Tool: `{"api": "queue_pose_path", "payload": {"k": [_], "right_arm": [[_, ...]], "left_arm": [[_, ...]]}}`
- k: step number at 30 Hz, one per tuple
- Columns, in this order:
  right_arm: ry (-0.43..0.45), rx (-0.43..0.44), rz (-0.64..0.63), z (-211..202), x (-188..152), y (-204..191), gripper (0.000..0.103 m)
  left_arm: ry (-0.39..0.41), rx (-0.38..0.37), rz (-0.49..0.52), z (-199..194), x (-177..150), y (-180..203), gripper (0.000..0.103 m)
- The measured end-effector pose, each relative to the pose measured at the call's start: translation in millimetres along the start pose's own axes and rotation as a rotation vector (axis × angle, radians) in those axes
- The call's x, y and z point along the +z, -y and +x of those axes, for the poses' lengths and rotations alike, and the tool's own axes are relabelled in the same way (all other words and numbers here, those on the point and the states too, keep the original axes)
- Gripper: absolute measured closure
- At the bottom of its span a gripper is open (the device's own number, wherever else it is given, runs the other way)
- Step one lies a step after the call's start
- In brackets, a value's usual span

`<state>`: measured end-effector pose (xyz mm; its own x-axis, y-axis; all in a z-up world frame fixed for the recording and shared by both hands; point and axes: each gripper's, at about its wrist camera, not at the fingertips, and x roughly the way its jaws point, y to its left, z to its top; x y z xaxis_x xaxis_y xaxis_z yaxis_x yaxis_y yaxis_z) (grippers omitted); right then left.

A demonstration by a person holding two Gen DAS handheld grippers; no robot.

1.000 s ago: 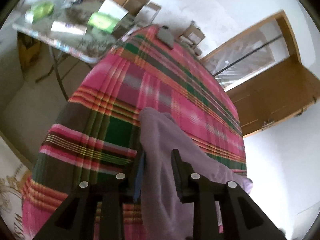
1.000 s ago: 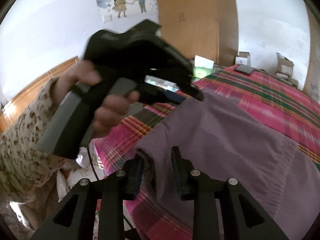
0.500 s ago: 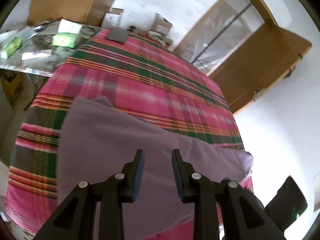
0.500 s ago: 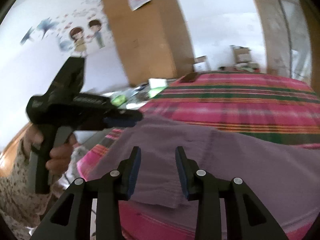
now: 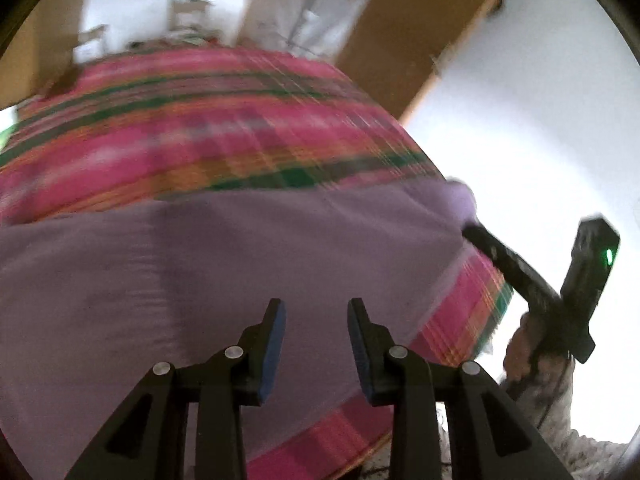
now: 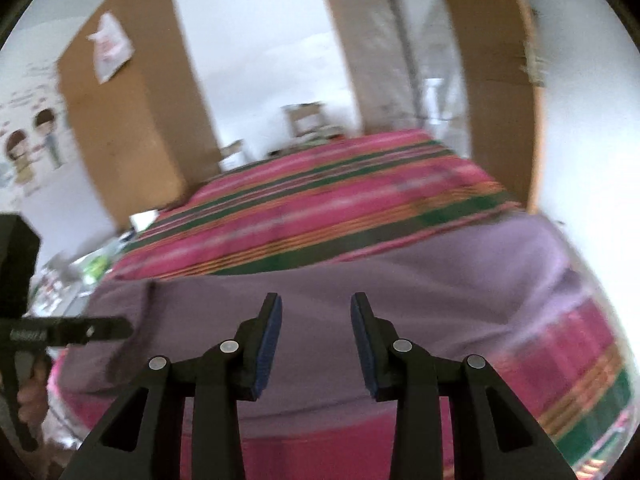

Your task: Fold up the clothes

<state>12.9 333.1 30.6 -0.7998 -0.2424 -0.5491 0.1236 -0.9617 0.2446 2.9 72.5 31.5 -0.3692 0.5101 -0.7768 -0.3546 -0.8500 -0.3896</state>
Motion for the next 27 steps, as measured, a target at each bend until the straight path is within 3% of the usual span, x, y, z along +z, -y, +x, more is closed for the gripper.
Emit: {"api": "queue_pose_path", "payload": {"k": [5,14,27], "right_arm": [[-0.007,-0.111,0.052,-2,1,44,0.066],[-0.006,-0.225,0.093,4,10,97,0.066],[-0.079,-0.226,0.226,35,21,159,0.062]], "left_arm": [[-0.065,-0.034,0.046,32,-1,23,0.071],[-0.088,-0.019,0.121,57,-1,50,0.071],[-0.026,0.103,0.327,87,4,96,0.070]]}}
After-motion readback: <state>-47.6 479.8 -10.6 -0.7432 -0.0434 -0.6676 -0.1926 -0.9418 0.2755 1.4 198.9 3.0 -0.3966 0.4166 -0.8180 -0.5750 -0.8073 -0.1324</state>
